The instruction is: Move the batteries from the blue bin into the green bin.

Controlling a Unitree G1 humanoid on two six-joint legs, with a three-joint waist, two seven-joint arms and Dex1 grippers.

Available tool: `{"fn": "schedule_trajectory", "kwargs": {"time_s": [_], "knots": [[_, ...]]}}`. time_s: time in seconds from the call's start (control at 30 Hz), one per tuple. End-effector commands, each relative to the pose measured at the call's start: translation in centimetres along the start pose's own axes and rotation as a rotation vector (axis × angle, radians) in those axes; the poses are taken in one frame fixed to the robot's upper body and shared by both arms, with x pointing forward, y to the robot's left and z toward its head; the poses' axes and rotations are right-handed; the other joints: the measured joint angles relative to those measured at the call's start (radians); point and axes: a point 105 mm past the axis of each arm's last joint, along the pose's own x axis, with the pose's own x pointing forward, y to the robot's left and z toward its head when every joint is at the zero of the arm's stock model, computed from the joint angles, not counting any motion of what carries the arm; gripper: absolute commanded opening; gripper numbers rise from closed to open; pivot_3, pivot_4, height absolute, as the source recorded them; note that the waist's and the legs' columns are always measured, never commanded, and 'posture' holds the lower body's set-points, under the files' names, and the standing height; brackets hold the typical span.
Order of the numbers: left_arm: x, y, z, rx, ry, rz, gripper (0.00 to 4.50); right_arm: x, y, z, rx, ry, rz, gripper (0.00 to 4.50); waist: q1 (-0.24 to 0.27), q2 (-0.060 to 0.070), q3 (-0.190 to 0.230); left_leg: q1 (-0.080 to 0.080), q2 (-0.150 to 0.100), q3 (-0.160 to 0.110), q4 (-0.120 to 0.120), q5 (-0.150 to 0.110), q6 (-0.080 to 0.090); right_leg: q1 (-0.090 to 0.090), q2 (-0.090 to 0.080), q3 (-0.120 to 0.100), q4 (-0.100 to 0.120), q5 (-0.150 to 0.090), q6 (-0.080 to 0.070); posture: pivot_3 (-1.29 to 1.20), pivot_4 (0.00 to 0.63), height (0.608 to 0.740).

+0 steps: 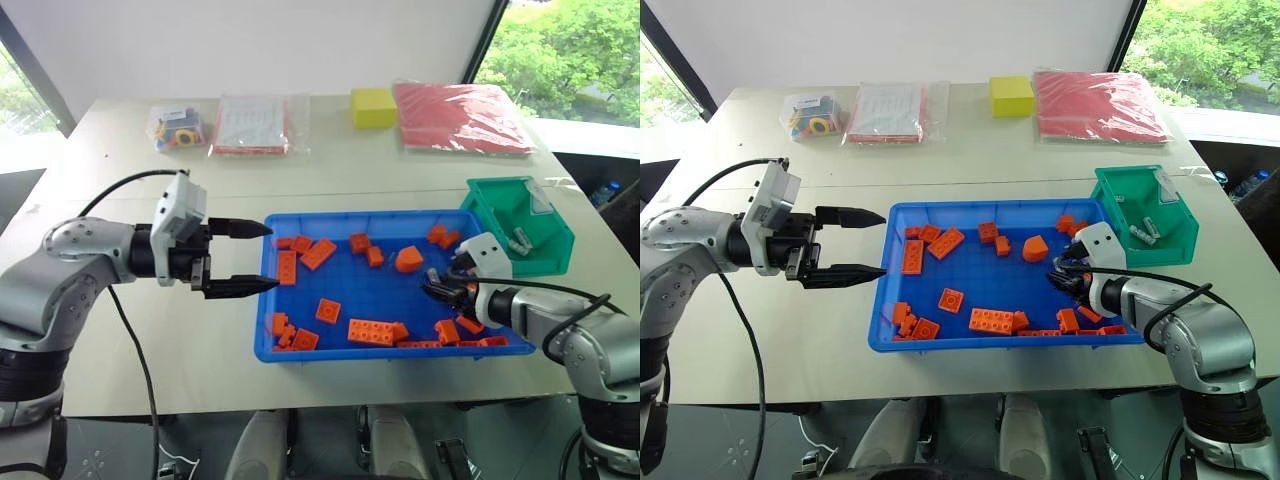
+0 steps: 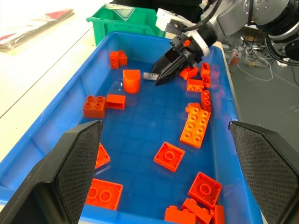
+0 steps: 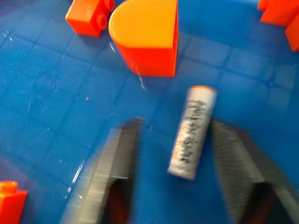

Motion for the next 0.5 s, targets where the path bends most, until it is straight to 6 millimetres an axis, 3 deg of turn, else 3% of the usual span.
{"fn": "schedule_trajectory", "kwargs": {"time_s": [0.03,0.17,0.23,0.33,0.43,0.5], "knots": [[0.0,-0.3,0.8,0.036,-0.013,-0.004,4.5,-0.7,0.2,1.4,-0.025,-0.044,0.006,0.05,0.0,0.0,0.0,0.0,0.0,0.0,0.0,0.0,0.0,0.0,0.0,0.0,0.0,0.0,0.0,0.0,0.15,0.692],[0.0,-0.3,0.8,0.035,-0.013,-0.005,4.5,-2.7,-0.8,4.6,-0.009,-0.131,-0.004,0.05,0.0,0.0,0.0,0.0,0.0,0.0,0.0,0.0,0.0,0.0,0.0,0.0,0.0,0.0,0.0,0.0,0.15,0.692],[0.0,-0.3,0.8,0.034,-0.013,-0.006,4.5,-4.1,-2.6,6.6,-0.005,-0.183,-0.059,0.05,0.0,0.001,0.0,0.0,0.0,0.0,0.0,0.0,0.0,0.0,0.0,0.0,0.0,0.0,0.0,0.0,0.15,0.692],[0.0,-0.3,0.7,0.032,-0.011,-0.01,4.5,-7.1,-6.7,9.2,-0.028,-0.236,-0.211,0.05,0.003,0.001,0.0,0.0,0.0,0.0,0.0,0.0,0.0,0.0,0.0,0.0,0.0,0.0,0.0,0.0,0.15,0.692],[0.2,-0.3,0.6,0.031,-0.013,-0.014,4.5,-8.9,-9.9,9.8,-0.041,-0.232,-0.324,0.05,0.004,0.0,0.001,-0.001,0.0,0.001,0.0,0.0,0.0,0.0,0.0,-0.001,-0.001,0.0,0.0,0.0,0.15,0.692],[0.2,-0.2,0.7,0.031,-0.015,-0.016,4.5,-9.0,-10.8,9.4,-0.049,-0.213,-0.342,0.05,0.0,0.0,0.001,-0.001,0.0,0.001,0.0,0.0,0.0,0.0,0.0,-0.001,-0.001,0.0,0.0,0.0,0.15,0.692]]}}
